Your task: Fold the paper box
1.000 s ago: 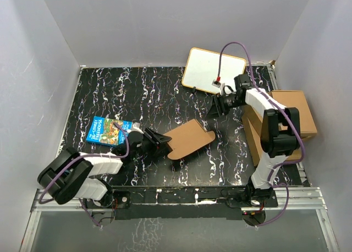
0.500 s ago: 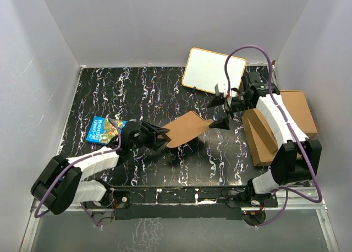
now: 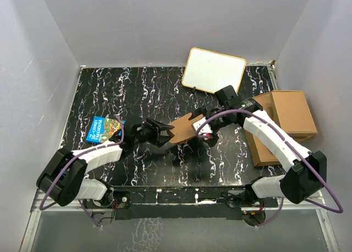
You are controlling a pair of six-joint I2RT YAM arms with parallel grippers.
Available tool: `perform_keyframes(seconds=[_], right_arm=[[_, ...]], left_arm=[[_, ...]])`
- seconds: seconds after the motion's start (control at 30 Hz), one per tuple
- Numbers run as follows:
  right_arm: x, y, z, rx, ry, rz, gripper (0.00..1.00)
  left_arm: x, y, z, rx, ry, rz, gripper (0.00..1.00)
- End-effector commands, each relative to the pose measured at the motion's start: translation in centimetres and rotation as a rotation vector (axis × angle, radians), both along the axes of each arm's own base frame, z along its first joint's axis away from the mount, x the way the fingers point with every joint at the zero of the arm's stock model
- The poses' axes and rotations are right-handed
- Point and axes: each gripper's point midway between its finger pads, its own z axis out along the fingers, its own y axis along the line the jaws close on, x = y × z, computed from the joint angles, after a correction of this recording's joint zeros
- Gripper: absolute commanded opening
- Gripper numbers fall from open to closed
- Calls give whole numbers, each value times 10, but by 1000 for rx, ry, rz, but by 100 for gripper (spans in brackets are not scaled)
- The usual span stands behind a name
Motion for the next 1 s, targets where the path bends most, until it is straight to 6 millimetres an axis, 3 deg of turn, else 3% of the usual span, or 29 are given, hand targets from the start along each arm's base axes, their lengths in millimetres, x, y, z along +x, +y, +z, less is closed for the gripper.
perform_keyframes(seconds=[0.0,0.13,0.37,0.53,0.57,0.97], right_arm=[[18,7,1,-34,-200,18,98],[25,5,-15,-97,-239,-21,95],[42,10,-18,-152,-341,-72,91],[45,11,-22,-170,-377,-89,82],[45,11,-22,-172,-380,-90,81],[48,12,-28,-170,-382,-123,69]], left_arm=[[6,-9,28,-83,-32,-22,45],[7,-10,28,-98,-27,-23,46],[9,-13,29,-140,-19,-22,46],[10,-13,34,-157,-31,-22,46],[11,-14,28,-150,-15,-25,47],[10,-14,27,-175,-19,-26,49]])
